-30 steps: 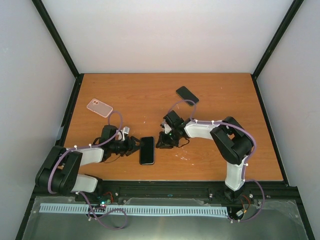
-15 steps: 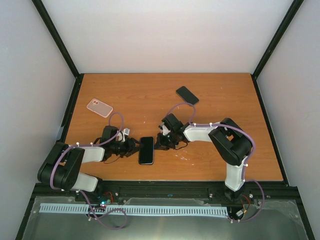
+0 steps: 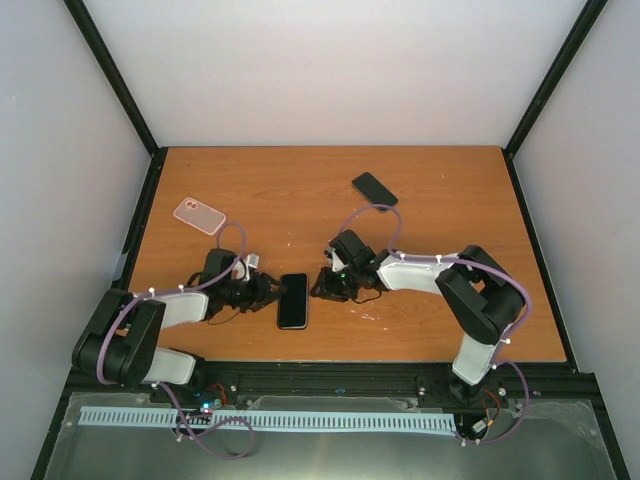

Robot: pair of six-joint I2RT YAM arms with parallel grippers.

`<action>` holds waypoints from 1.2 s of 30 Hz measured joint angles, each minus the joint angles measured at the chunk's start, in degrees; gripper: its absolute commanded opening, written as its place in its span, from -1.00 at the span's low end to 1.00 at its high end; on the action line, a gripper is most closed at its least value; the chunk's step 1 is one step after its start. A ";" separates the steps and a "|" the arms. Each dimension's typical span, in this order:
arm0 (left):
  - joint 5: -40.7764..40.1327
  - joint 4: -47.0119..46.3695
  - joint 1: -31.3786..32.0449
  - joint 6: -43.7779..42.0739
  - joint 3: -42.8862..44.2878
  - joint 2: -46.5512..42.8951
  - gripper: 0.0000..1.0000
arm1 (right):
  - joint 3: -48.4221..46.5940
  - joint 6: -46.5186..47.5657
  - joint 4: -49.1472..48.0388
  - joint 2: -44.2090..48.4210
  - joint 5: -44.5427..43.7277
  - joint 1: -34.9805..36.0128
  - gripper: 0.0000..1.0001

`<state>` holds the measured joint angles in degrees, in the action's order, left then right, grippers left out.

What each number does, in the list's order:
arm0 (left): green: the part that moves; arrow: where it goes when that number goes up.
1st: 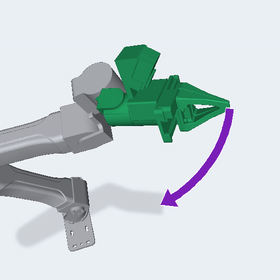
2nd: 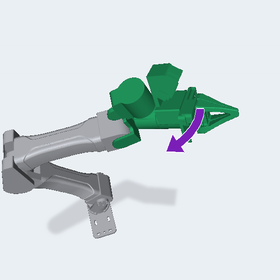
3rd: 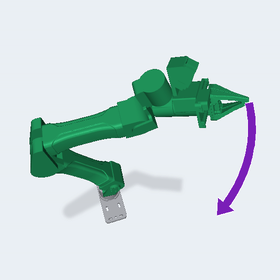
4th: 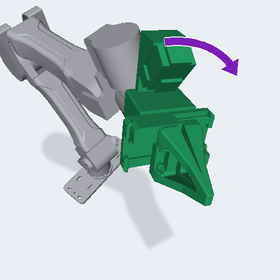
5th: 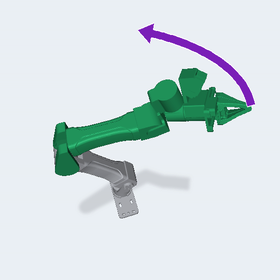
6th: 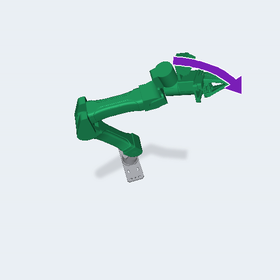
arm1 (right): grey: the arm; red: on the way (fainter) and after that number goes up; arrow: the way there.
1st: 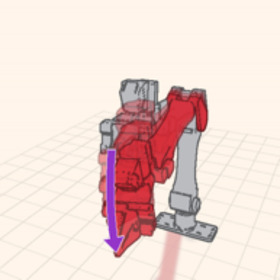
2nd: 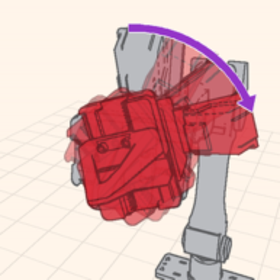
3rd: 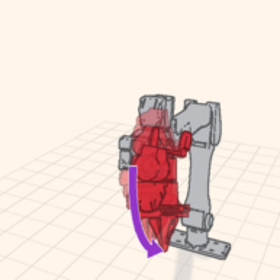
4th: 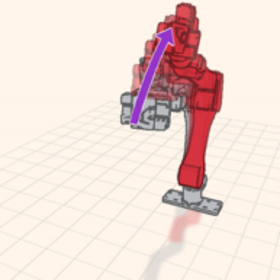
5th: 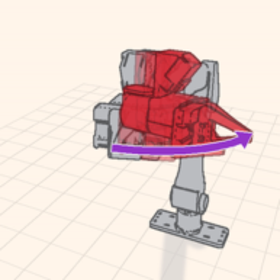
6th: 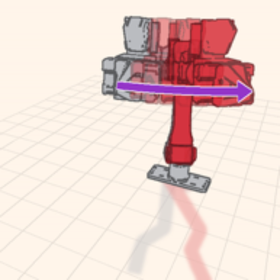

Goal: Put the phone into the phone case

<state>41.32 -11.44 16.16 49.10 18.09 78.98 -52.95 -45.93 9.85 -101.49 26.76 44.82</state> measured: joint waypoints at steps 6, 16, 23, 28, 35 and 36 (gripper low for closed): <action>-0.35 3.10 -1.22 -0.28 2.49 -1.64 -0.05 | 4.20 -3.34 -6.84 1.68 0.09 -0.02 -0.09; 1.70 3.52 -5.20 -0.44 0.57 -2.43 -0.05 | 6.54 -10.16 -17.75 0.31 1.16 2.32 0.24; 4.42 0.52 -5.20 -0.31 -1.92 0.28 -0.16 | 7.91 -15.19 -24.33 -1.33 0.24 3.74 0.38; 5.51 -1.42 -5.18 -0.37 -2.08 1.88 -0.20 | 7.89 -17.31 -26.73 -1.81 -1.60 5.14 0.43; 5.20 -4.04 -4.50 0.09 -2.62 2.51 -0.18 | 10.03 -22.82 -37.59 -4.33 0.22 4.33 0.42; 5.07 -4.39 -4.39 0.24 -2.62 2.58 -0.13 | 10.49 -23.85 -39.41 -4.68 0.46 4.02 0.42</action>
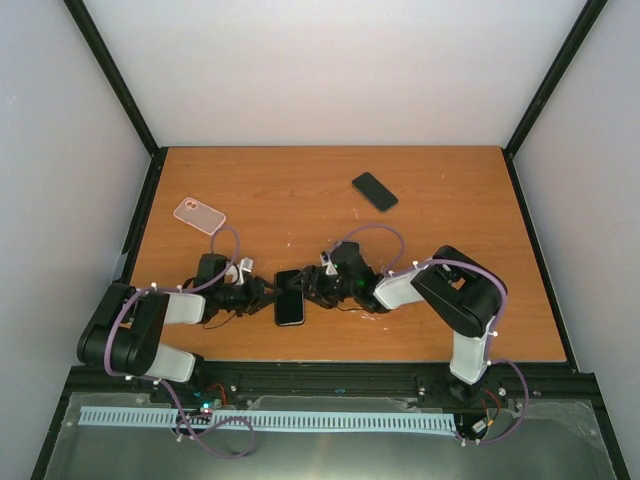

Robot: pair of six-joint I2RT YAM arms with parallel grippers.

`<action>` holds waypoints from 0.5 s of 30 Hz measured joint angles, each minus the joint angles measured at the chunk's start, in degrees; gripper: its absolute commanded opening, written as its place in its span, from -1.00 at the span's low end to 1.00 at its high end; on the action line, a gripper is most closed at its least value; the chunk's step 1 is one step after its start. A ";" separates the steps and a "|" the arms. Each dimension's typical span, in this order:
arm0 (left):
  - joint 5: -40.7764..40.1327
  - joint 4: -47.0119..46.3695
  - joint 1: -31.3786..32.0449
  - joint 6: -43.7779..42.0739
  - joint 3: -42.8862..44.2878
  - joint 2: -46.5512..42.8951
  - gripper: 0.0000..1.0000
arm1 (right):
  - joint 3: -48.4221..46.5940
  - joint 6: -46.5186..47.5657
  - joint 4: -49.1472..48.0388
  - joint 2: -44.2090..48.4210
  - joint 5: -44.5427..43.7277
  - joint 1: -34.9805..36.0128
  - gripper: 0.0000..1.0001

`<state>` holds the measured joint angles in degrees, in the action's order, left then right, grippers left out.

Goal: Put the phone into the phone case

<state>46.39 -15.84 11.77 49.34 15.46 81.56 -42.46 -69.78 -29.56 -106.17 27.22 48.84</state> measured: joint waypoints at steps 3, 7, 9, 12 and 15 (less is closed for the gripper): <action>-0.13 -1.31 0.52 0.61 0.00 0.20 0.01 | 0.94 -2.71 -5.11 -1.33 0.20 -0.90 0.42; 0.35 -2.14 1.05 1.46 0.00 0.07 0.11 | 2.25 -6.23 -13.40 -2.93 -0.28 -1.95 0.40; 0.46 -2.16 1.29 1.79 0.00 -0.17 0.13 | 2.86 -8.04 -18.80 -3.06 -0.31 -2.05 0.38; 1.86 -2.10 2.14 1.88 0.00 -0.22 0.15 | 3.08 -10.64 -27.34 -3.08 0.94 -1.53 0.37; 3.85 -1.92 3.21 1.62 0.00 -0.26 0.15 | 3.98 -12.20 -30.80 -3.74 1.29 -1.49 0.36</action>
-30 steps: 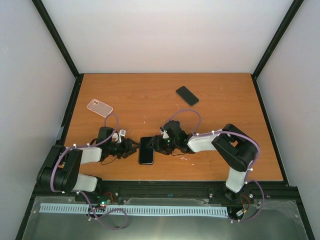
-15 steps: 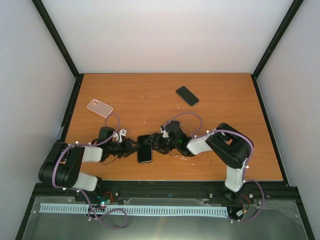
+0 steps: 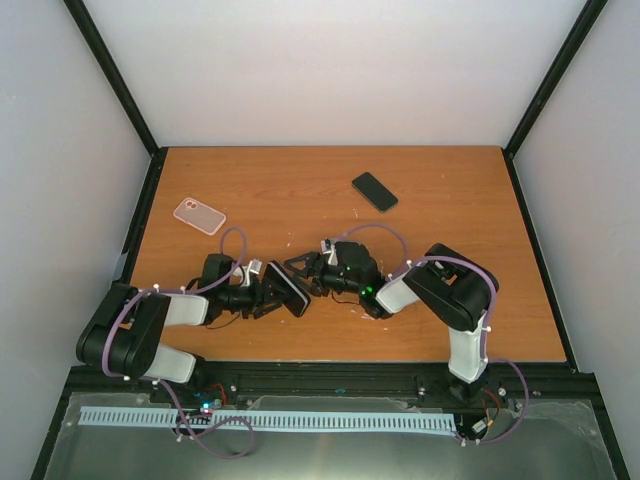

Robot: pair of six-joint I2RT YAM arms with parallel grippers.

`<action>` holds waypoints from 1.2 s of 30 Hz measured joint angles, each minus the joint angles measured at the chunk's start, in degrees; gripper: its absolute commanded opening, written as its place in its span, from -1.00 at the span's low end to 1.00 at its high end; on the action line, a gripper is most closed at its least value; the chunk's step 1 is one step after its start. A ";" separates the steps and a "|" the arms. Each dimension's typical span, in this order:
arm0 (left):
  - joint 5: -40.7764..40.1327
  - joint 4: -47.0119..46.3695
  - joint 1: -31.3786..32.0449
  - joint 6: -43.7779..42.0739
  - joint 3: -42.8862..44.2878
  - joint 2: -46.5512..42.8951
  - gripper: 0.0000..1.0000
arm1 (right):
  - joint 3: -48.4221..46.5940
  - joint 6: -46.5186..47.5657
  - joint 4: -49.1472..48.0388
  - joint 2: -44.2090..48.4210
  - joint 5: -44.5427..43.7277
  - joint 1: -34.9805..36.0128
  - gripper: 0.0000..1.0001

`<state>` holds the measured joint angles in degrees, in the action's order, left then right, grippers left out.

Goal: Put the phone into the phone case

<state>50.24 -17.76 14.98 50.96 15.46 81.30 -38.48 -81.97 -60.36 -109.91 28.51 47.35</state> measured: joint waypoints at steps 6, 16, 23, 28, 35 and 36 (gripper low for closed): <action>0.68 0.70 0.20 -0.59 0.02 0.00 0.13 | 0.39 1.38 0.26 0.15 0.59 0.00 0.34; -0.98 2.75 0.31 -1.92 0.35 0.02 0.12 | -2.69 12.79 18.97 3.91 3.02 0.39 -0.04; -1.36 4.09 0.31 -2.45 1.07 0.02 0.13 | -4.46 18.05 26.34 3.91 3.87 0.35 -0.41; -1.55 4.59 0.31 -2.64 1.31 0.02 0.13 | -4.85 21.14 28.65 4.22 4.11 0.20 -0.77; -1.70 5.55 0.28 -2.67 1.75 0.07 0.13 | -4.96 23.08 30.40 4.70 3.76 -0.07 -0.94; -1.75 5.66 0.28 -2.67 1.81 0.09 0.13 | -4.98 23.32 30.64 4.79 3.63 -0.07 -0.91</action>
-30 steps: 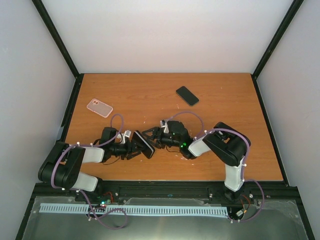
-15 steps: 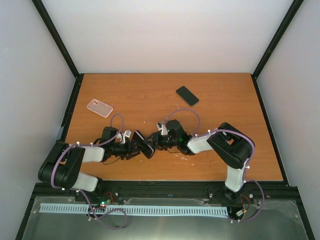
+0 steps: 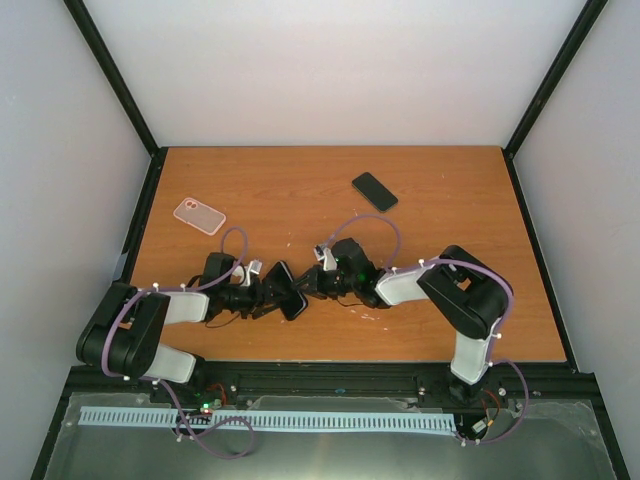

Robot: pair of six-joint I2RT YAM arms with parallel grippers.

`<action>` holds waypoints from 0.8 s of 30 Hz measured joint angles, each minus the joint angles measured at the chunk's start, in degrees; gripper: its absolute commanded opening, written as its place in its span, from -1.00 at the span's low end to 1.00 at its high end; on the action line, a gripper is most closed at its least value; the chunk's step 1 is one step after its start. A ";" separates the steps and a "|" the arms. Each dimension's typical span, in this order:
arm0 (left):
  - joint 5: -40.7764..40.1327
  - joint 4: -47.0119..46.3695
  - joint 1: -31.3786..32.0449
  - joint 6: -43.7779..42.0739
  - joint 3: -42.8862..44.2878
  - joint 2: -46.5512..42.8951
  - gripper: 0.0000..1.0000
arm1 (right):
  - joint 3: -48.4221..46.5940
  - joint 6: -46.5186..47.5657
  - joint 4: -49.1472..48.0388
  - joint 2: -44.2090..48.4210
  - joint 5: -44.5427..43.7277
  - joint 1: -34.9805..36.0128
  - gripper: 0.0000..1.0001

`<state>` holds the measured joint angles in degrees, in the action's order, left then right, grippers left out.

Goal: Put the phone into the phone case

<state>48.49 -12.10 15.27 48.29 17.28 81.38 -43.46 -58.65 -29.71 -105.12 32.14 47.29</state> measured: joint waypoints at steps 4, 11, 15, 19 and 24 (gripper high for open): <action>-0.24 0.37 0.00 -0.02 0.17 0.00 0.13 | -0.28 1.11 1.64 0.42 -0.42 0.00 -0.58; -1.03 0.50 0.02 -0.50 1.09 0.63 0.12 | -0.74 2.36 6.84 0.63 0.87 0.48 -0.59; -1.16 0.52 0.02 -0.85 1.11 0.61 0.12 | -0.74 3.21 8.85 0.63 1.42 0.50 -0.82; -1.31 0.52 0.02 -0.85 1.11 0.61 0.12 | -0.74 3.76 9.44 1.01 1.18 0.57 -0.91; -2.25 1.38 0.02 -0.76 1.18 -0.50 0.23 | -0.11 4.48 11.06 2.51 -0.44 0.85 -0.92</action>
<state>46.24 -10.72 15.29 47.53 18.46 80.88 -43.57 -54.17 -18.65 -102.61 31.70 48.14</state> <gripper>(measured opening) 0.579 0.093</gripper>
